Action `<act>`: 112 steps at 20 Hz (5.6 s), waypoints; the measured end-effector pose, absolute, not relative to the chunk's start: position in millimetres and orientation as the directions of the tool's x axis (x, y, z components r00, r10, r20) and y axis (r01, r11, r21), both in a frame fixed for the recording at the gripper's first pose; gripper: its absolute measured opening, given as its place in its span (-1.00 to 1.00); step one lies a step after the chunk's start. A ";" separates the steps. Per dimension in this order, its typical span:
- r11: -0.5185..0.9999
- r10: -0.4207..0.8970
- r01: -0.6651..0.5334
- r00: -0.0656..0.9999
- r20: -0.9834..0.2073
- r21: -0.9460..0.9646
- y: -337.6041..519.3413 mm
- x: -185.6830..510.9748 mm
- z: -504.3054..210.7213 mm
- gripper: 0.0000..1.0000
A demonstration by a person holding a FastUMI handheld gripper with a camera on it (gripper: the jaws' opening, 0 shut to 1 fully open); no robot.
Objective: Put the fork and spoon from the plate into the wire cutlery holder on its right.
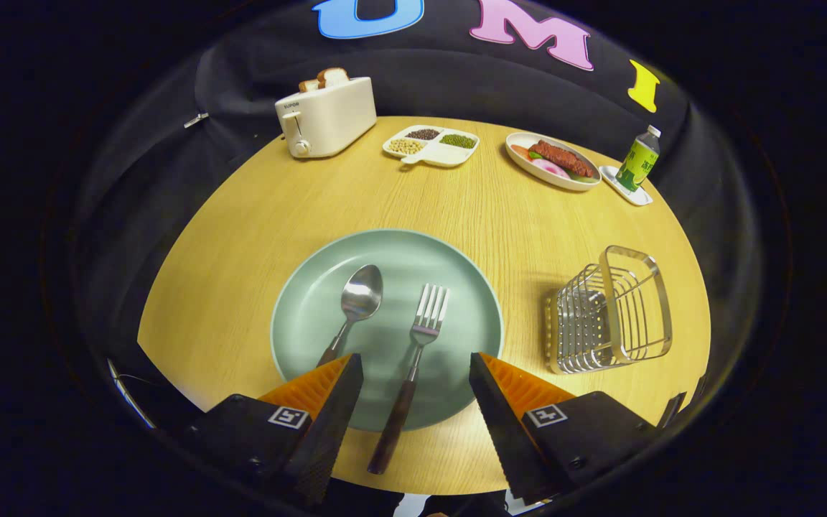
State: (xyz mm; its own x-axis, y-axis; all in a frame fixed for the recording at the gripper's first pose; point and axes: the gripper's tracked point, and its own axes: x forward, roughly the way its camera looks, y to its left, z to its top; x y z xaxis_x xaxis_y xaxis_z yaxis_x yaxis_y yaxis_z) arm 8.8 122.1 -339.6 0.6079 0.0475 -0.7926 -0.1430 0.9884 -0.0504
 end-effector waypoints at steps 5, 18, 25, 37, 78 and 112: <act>0.990 0.033 -0.134 0.523 -0.852 -0.044 125.0 6.3 -367.9 0.61; 0.983 -0.020 -0.164 0.373 -0.928 -0.087 121.8 7.7 -376.0 -0.66; 0.988 0.063 -0.156 0.349 -0.935 0.008 127.3 13.3 -364.9 -0.89; 0.968 0.088 -0.250 0.364 -0.927 -0.007 53.3 6.4 -267.3 -0.89; 0.957 0.149 -0.278 0.243 -0.959 0.078 -39.4 51.8 -197.5 0.99; 0.995 0.097 -0.029 0.370 -0.924 0.093 175.2 0.5 -370.0 0.61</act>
